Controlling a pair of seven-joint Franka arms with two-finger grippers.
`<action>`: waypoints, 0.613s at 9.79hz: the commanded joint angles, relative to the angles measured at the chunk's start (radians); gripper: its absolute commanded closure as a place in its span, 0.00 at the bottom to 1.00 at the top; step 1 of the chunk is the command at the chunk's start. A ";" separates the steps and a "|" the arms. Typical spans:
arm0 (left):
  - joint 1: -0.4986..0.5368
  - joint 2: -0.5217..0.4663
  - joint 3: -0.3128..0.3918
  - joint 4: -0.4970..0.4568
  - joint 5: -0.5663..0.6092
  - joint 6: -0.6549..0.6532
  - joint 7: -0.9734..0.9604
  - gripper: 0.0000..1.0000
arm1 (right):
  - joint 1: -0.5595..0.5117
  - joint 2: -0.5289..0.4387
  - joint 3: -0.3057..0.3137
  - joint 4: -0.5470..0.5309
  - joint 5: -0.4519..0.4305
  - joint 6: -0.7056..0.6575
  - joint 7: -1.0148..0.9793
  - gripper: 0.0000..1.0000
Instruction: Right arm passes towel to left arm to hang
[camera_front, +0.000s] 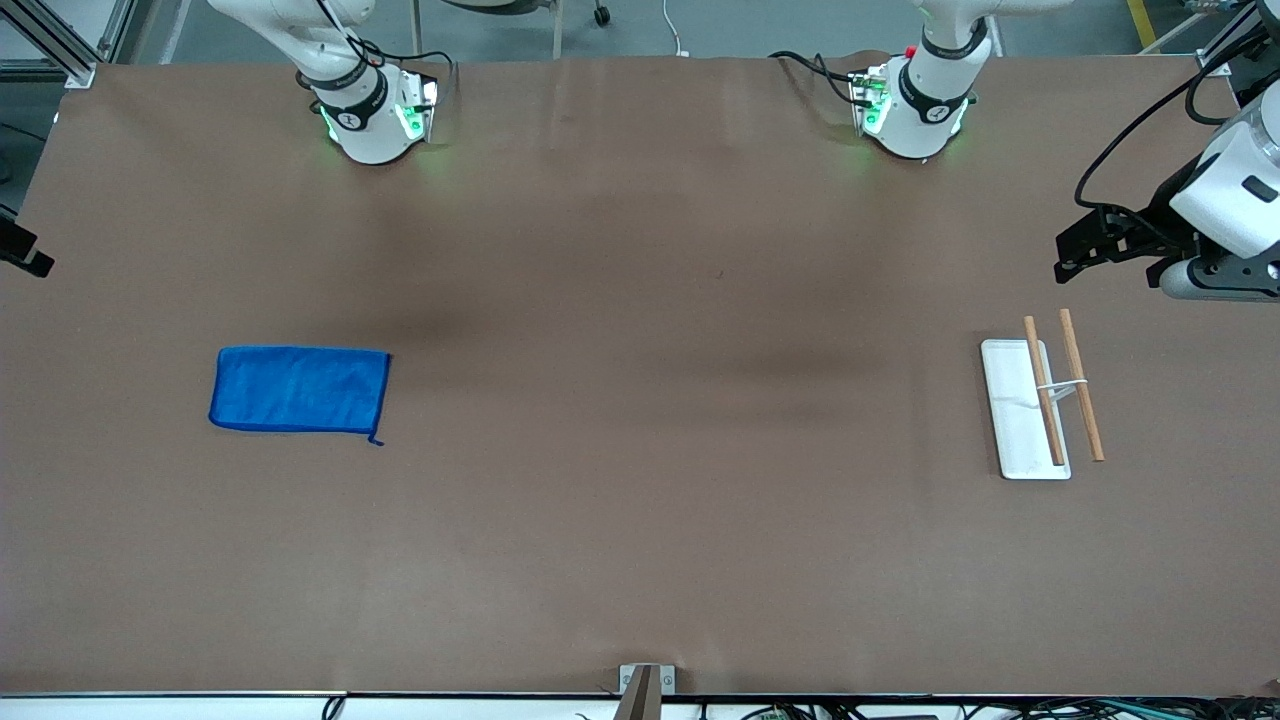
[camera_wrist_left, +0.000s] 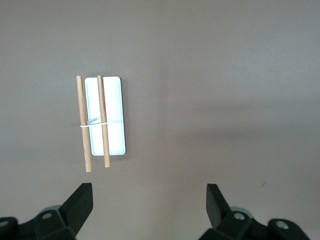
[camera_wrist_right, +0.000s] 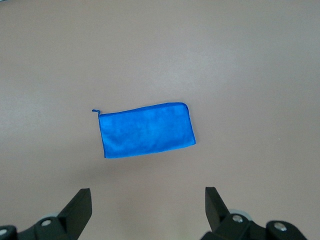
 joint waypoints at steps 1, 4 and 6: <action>-0.002 0.016 -0.002 -0.018 0.019 0.009 -0.009 0.00 | 0.034 0.018 0.006 0.010 -0.024 -0.015 -0.031 0.00; 0.003 0.019 0.000 -0.017 0.011 0.009 0.005 0.00 | 0.057 0.072 0.008 -0.228 -0.079 0.167 -0.069 0.00; 0.000 0.019 0.000 -0.015 0.009 0.009 -0.006 0.00 | 0.051 0.077 0.008 -0.470 -0.079 0.473 -0.077 0.00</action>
